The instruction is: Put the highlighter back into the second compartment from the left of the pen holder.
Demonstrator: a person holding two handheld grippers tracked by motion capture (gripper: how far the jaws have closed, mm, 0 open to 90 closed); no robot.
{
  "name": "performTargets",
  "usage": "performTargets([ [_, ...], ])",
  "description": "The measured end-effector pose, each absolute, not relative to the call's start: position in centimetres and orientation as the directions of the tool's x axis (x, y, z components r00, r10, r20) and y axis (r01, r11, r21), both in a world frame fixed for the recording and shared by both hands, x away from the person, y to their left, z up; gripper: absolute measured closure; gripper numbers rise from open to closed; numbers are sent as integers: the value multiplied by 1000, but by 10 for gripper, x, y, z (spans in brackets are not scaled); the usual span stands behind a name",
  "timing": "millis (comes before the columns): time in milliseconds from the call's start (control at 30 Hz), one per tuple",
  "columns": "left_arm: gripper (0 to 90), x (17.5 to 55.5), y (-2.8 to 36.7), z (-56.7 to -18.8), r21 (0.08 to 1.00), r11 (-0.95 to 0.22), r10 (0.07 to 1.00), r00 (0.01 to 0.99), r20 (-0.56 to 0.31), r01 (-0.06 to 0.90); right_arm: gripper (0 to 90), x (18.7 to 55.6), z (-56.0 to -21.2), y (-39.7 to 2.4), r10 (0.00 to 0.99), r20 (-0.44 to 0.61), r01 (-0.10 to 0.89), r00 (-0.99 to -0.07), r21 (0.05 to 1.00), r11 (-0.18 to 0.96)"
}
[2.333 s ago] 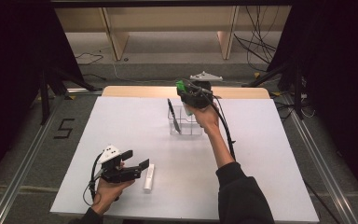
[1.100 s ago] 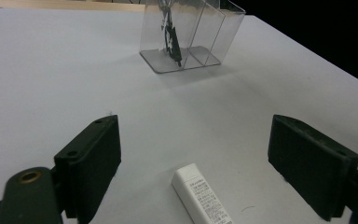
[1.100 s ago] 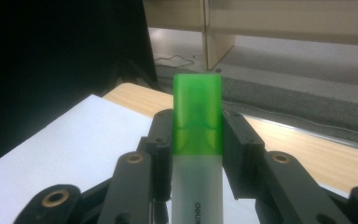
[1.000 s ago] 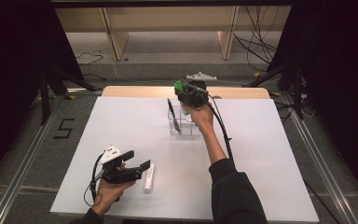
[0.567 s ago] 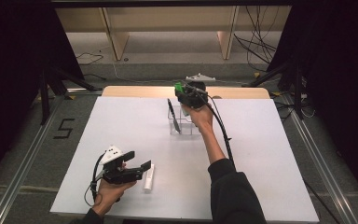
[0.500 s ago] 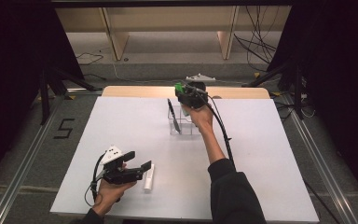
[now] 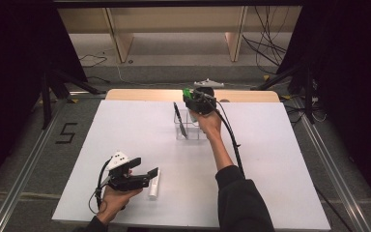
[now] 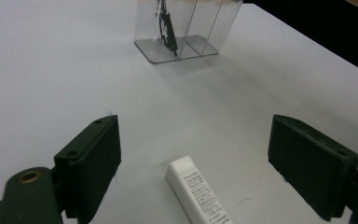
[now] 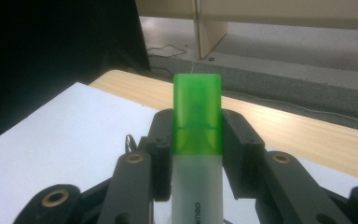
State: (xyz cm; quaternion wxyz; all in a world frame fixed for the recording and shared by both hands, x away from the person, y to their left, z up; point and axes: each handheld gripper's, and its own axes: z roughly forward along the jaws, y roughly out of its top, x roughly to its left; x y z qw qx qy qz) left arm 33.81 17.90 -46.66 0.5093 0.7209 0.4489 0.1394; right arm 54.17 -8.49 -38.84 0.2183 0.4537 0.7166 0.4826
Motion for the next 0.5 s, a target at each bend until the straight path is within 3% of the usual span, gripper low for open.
performTargets([
  [500,169,338,178,-467,854,-90,788,561,-254,513,673,540,-396,-83,858,134,452,-495,884,123],
])
